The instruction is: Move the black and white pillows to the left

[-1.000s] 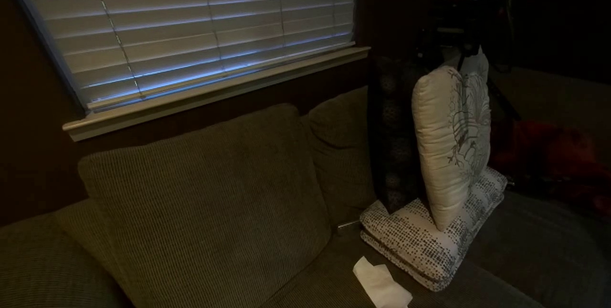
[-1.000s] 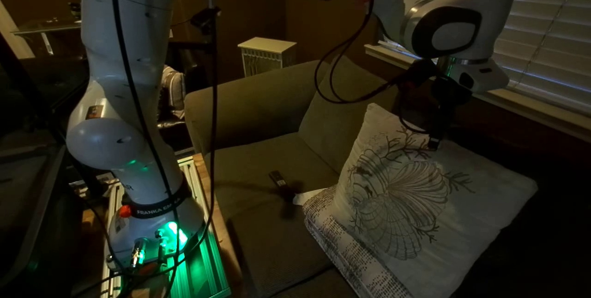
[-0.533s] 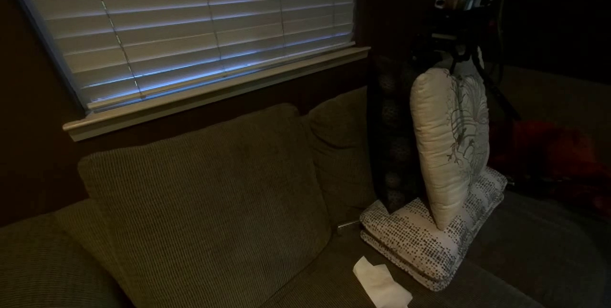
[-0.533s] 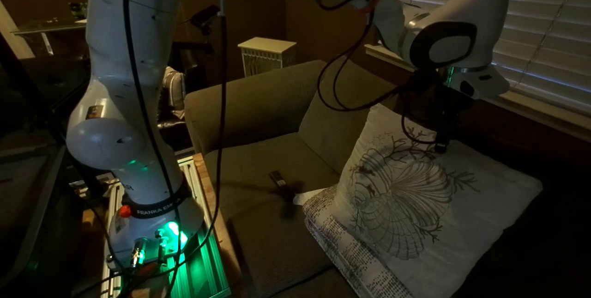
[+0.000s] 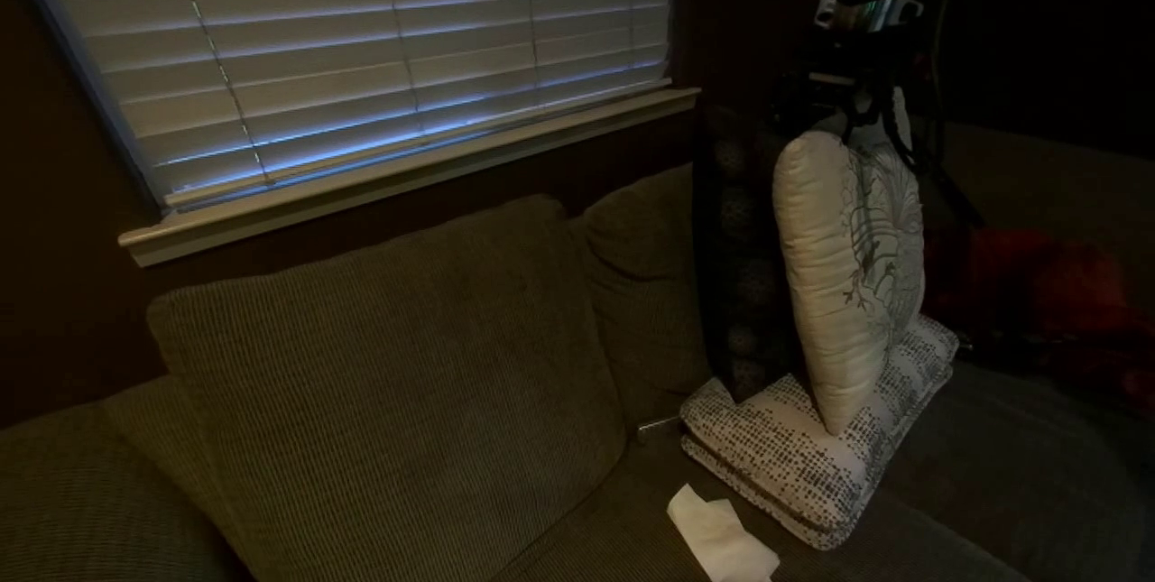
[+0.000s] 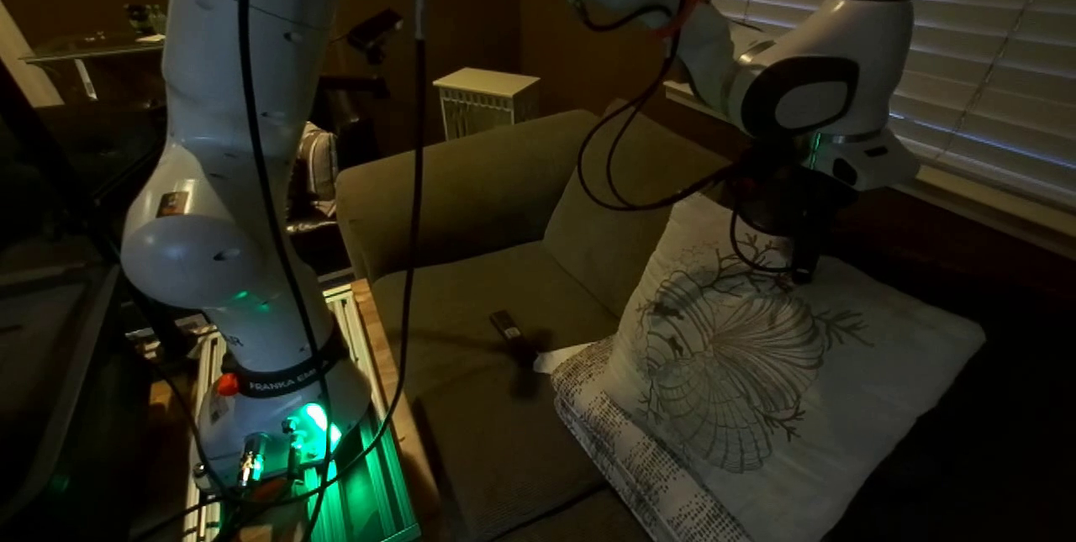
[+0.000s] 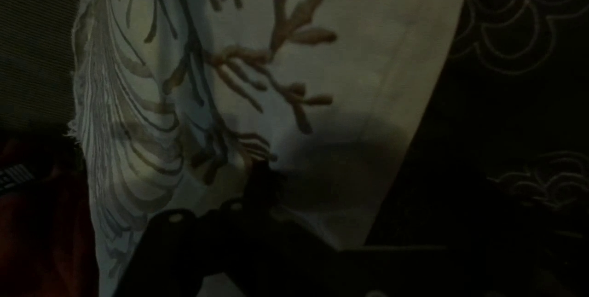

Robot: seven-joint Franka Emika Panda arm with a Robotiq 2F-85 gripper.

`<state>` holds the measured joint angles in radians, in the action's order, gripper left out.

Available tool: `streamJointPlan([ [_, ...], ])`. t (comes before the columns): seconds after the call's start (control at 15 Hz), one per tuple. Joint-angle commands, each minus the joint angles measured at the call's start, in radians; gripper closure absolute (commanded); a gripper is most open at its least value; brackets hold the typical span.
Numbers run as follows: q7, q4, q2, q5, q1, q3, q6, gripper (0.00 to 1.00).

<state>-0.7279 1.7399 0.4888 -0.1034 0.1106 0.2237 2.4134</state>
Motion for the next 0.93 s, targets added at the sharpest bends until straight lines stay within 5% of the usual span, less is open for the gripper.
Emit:
streamJointPlan([
  [0.0, -0.012, -0.019, 0.041, 0.000, -0.008, 0.001, 0.035, 0.31],
  [0.67, -0.003, -0.007, 0.015, -0.034, 0.000, -0.013, 0.025, 0.98],
  [0.87, 0.011, 0.017, -0.033, -0.060, 0.002, -0.029, -0.009, 0.97],
])
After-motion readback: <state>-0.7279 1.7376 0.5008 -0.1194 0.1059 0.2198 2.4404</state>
